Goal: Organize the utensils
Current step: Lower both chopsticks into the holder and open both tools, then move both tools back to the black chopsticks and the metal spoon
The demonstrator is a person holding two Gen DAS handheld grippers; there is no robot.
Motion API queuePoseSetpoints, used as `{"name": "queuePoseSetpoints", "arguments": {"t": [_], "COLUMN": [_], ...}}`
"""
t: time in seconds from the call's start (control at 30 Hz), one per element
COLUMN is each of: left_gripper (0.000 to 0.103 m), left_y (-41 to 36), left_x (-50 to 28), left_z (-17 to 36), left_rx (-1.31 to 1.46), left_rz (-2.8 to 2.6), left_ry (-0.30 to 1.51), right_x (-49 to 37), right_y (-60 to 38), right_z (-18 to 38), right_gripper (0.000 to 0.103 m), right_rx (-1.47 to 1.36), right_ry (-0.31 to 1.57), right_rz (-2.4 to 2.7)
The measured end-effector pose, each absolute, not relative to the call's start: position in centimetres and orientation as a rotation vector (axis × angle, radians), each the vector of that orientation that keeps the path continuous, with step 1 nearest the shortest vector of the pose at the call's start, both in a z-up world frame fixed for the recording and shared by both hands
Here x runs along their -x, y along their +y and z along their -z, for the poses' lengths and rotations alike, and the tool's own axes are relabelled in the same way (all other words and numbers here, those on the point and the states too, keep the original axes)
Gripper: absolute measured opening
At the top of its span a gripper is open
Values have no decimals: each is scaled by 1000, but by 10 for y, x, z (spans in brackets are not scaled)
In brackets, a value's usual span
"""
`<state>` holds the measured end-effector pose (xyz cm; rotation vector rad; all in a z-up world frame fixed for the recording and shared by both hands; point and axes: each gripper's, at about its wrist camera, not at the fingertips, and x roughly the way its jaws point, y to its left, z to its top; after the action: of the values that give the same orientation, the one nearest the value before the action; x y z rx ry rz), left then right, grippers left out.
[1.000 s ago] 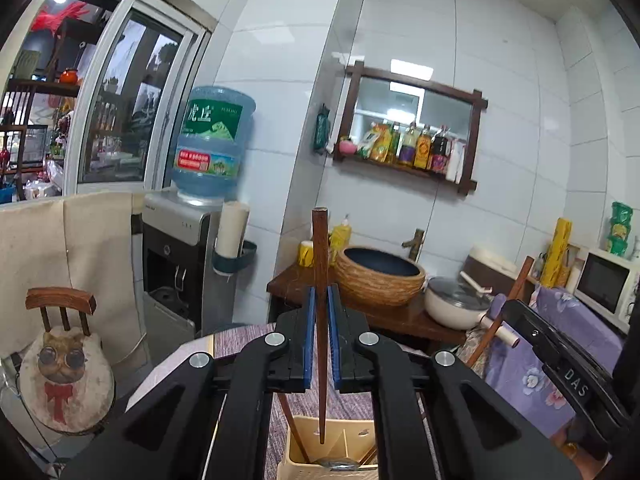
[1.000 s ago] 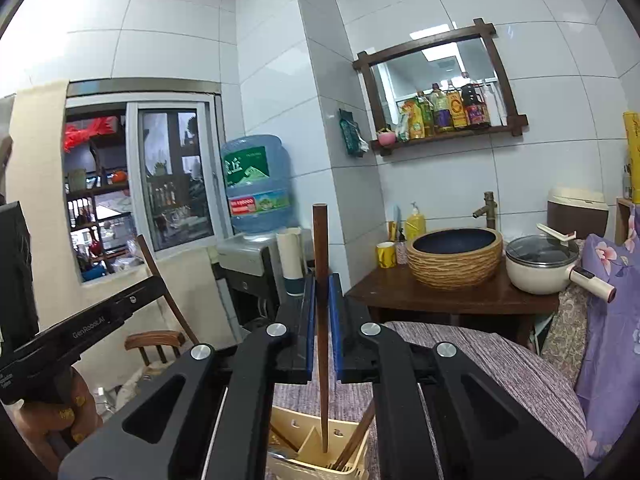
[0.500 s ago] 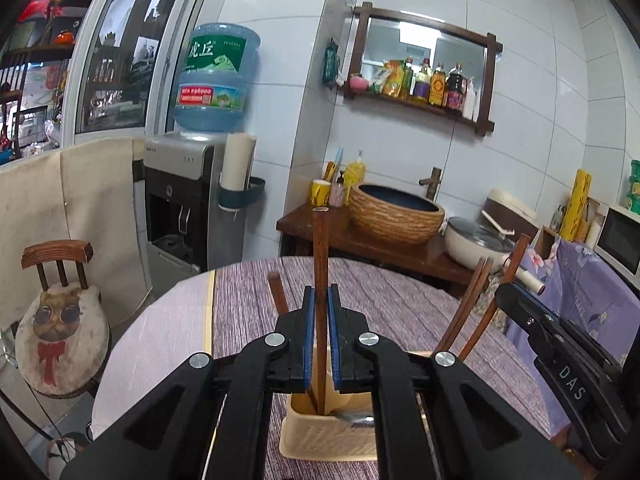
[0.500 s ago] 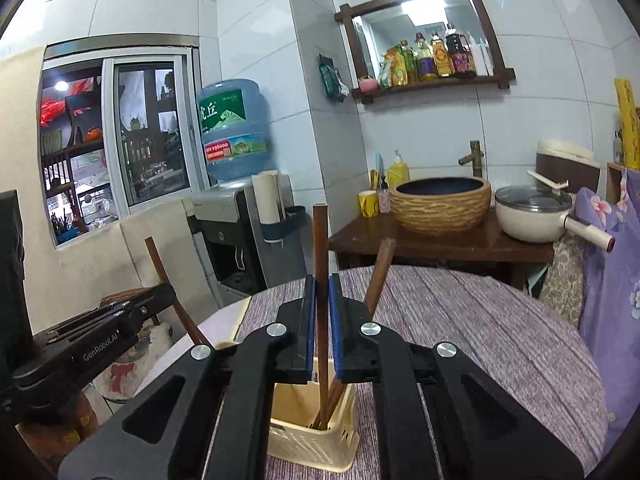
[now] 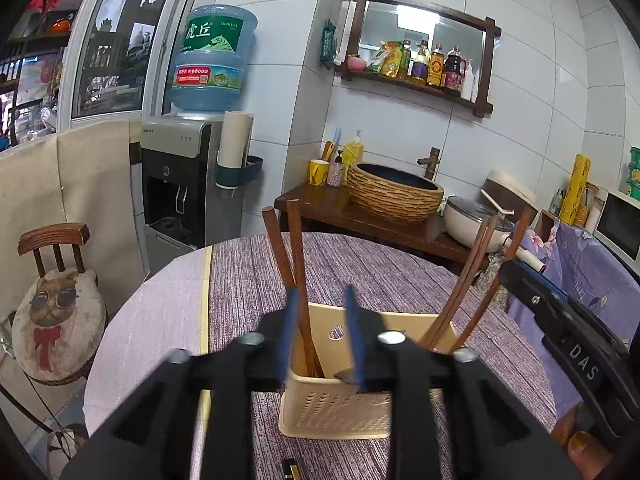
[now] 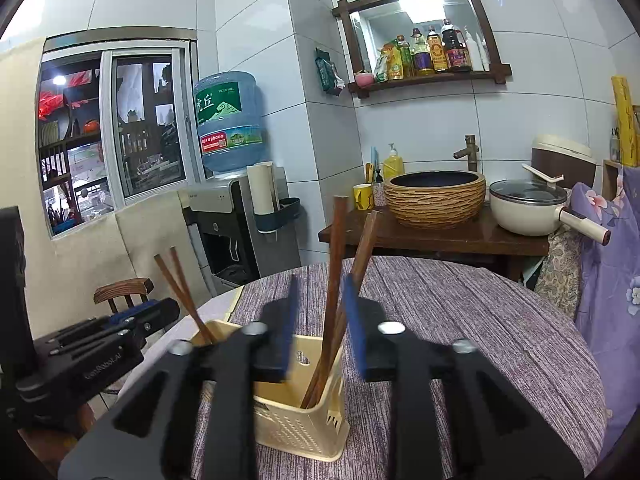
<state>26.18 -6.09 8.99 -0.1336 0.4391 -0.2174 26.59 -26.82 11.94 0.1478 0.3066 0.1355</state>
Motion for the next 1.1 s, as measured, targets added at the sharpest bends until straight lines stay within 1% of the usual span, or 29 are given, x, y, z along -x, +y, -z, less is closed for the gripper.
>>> {"name": "queuePoseSetpoints", "arguments": {"t": [0.03,0.07,0.2,0.37,0.43,0.57,0.7,0.8,0.87,0.9,1.1], "left_gripper": [50,54,60,62,61,54,48,44,41,40,40], "left_y": [-58,-56,-44,-23,-19,-14,-11,-10,-11,-13,-25], "left_x": [-257,-252,-229,-219,-217,-208,-199,-197,-196,-196,-193], "left_z": [-91,-91,-83,-49,-28,8,32,44,48,50,53], "left_rx": [138,140,116,125,115,113,118,124,127,127,110], "left_rz": [219,219,198,154,143,156,163,167,177,182,213], "left_ry": [430,421,425,551,622,737,807,841,857,863,874], "right_x": [-262,-255,-235,-221,-218,-213,-208,-208,-210,-211,-213], "right_y": [-269,-270,-267,-258,-254,-252,-252,-253,-252,-251,-244], "right_z": [-119,-118,-110,-74,-56,-15,11,24,28,30,37], "right_gripper": [52,52,53,54,54,54,54,54,48,48,47], "right_rx": [-148,-147,-117,-87,-78,-114,-149,-193,-210,-212,-213], "right_ry": [303,299,334,488,554,676,753,803,826,834,860], "right_rz": [-129,-121,-118,-132,-138,-136,-136,-142,-147,-147,-146]}}
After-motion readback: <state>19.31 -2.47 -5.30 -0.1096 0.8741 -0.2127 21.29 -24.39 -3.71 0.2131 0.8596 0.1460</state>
